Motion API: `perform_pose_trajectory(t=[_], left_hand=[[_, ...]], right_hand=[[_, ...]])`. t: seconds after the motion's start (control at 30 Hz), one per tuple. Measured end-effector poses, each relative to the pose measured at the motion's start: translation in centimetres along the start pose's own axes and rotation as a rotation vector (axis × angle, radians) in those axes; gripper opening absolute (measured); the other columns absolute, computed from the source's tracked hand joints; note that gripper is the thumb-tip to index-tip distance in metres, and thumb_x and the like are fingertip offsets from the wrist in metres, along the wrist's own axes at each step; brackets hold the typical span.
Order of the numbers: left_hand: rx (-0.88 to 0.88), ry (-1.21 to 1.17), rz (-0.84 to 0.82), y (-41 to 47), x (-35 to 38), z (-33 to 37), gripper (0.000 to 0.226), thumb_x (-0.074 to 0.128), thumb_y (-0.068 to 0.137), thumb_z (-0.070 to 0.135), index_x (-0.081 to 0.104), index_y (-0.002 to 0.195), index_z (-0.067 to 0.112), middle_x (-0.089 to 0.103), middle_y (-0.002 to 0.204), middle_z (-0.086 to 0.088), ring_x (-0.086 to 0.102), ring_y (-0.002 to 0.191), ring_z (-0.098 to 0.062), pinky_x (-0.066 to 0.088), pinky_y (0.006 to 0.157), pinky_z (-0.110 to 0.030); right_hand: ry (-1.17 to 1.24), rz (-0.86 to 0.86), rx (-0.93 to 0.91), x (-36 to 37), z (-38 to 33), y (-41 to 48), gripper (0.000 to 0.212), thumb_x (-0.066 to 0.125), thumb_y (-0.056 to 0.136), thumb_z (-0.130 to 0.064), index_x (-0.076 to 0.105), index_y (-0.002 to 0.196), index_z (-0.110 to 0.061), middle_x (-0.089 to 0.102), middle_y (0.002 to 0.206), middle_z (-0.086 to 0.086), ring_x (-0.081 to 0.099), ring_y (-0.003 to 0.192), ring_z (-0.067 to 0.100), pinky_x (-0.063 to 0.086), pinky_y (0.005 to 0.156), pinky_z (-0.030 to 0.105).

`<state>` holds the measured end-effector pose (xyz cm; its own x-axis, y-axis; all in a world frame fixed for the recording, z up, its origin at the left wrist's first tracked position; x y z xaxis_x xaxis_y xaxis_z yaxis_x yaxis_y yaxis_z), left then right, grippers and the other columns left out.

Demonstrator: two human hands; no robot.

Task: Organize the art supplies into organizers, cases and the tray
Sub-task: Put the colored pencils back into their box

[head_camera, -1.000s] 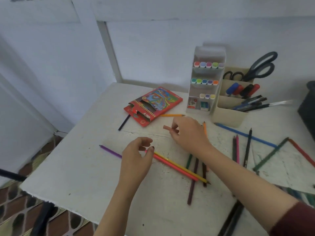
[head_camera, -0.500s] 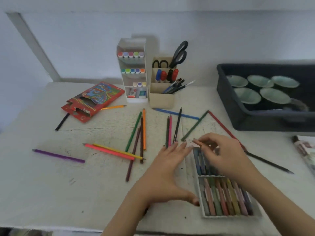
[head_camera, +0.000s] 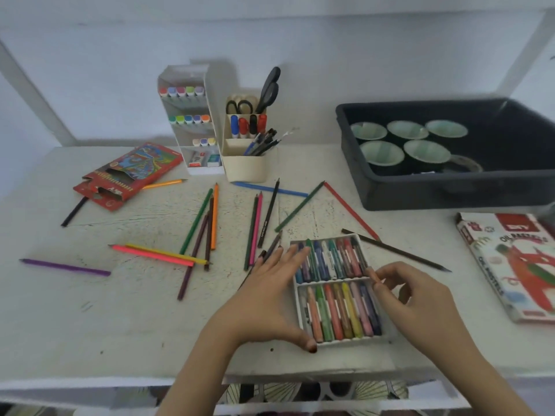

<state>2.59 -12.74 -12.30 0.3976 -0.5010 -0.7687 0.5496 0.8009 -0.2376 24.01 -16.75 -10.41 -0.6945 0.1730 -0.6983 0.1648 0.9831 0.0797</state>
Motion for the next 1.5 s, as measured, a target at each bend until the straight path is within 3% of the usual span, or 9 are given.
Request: perform_pose_trajectory(t=[0.27,0.57,0.83,1.03,1.1,1.17,1.27,1.37,1.5], left_hand=[[-0.012,-0.014,0.004,0.0,0.3,0.1,0.126,0.083,0.057,0.055,-0.012,0.139,0.054,-0.020,0.152,0.025,-0.022,0.134,0.007,-0.013,0.109,-0.026],[0.000,-0.033,0.017,-0.1,0.5,0.0,0.125,0.083,0.058,0.054,-0.007,0.145,0.048,-0.018,0.152,0.025,-0.020,0.136,0.007,-0.016,0.108,-0.023],[0.003,-0.044,0.019,0.0,0.4,-0.1,0.125,0.084,0.059,0.051,-0.007,0.145,0.047,-0.019,0.150,0.026,-0.021,0.136,0.006,-0.016,0.109,-0.023],[-0.032,-0.098,0.021,-0.4,0.2,0.5,0.121,0.084,0.062,0.046,-0.007,0.142,0.051,-0.021,0.146,0.023,-0.020,0.134,0.005,-0.011,0.110,-0.025],[-0.062,-0.125,0.039,-0.8,0.2,0.8,0.110,0.080,0.069,0.044,0.000,0.145,0.049,-0.007,0.150,0.022,-0.011,0.138,0.003,-0.003,0.109,-0.026],[-0.084,-0.112,0.167,-1.0,0.2,1.1,0.085,0.070,0.081,0.038,0.016,0.146,0.043,0.020,0.151,0.018,0.015,0.138,-0.001,0.012,0.109,-0.025],[-0.221,-0.100,0.511,-1.4,0.0,1.2,0.045,0.060,0.089,0.024,0.050,0.133,0.024,0.062,0.107,0.014,0.056,0.095,-0.001,0.043,0.084,-0.015],[-0.349,-0.183,0.629,-1.5,-0.2,1.2,0.018,0.061,0.088,0.022,0.065,0.106,0.021,0.061,0.077,0.012,0.056,0.068,-0.001,0.038,0.057,-0.009],[-0.407,-0.245,0.591,-1.2,-0.2,0.9,0.007,0.064,0.087,0.021,0.064,0.093,0.024,0.063,0.074,0.006,0.057,0.068,-0.003,0.039,0.056,-0.010]], right_hand=[[-0.038,-0.082,0.086,-0.1,0.5,-1.3,0.008,0.063,0.086,-0.031,0.056,0.090,-0.029,0.060,0.062,-0.004,0.053,0.050,0.005,0.037,0.049,0.017],[0.066,-0.066,0.177,0.1,1.2,-1.5,0.011,0.065,0.086,-0.024,0.055,0.082,-0.025,0.059,0.063,-0.003,0.053,0.053,0.001,0.038,0.046,0.008],[0.076,-0.227,0.331,-0.3,2.0,0.7,0.019,0.075,0.078,-0.023,0.059,0.084,-0.016,0.065,0.071,0.005,0.055,0.057,0.011,0.037,0.051,0.021],[-0.010,-0.202,0.241,-0.1,2.0,0.3,0.013,0.064,0.087,-0.030,0.060,0.079,-0.021,0.065,0.070,-0.002,0.056,0.055,0.008,0.038,0.047,0.018],[-0.038,-0.188,0.205,-0.1,2.0,0.2,0.015,0.060,0.090,-0.030,0.060,0.078,-0.020,0.063,0.070,-0.004,0.056,0.059,0.008,0.039,0.049,0.018],[-0.052,-0.190,0.184,-0.2,2.0,0.2,0.017,0.059,0.090,-0.029,0.061,0.076,-0.020,0.064,0.070,-0.004,0.058,0.060,0.008,0.041,0.051,0.018],[-0.100,-0.201,0.143,-0.1,1.9,0.3,0.018,0.058,0.090,-0.026,0.061,0.073,-0.020,0.063,0.070,-0.004,0.058,0.061,0.008,0.043,0.053,0.018],[-0.115,-0.225,0.111,0.4,1.5,0.3,0.018,0.057,0.089,-0.024,0.060,0.071,-0.020,0.062,0.069,-0.004,0.057,0.057,0.008,0.045,0.053,0.021],[-0.136,-0.230,0.079,0.7,1.2,0.2,0.019,0.055,0.089,-0.021,0.059,0.070,-0.020,0.060,0.067,-0.005,0.056,0.059,0.008,0.045,0.054,0.020]])
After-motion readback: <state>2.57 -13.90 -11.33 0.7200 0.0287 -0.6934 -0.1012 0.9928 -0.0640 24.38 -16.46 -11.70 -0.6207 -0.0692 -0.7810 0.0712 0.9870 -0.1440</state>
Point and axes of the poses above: each hand's wrist, its own y-axis towards the middle knuckle, its own x-axis out of the palm, z = x × y, the point moved 3 cm from there along y, towards the middle knuckle
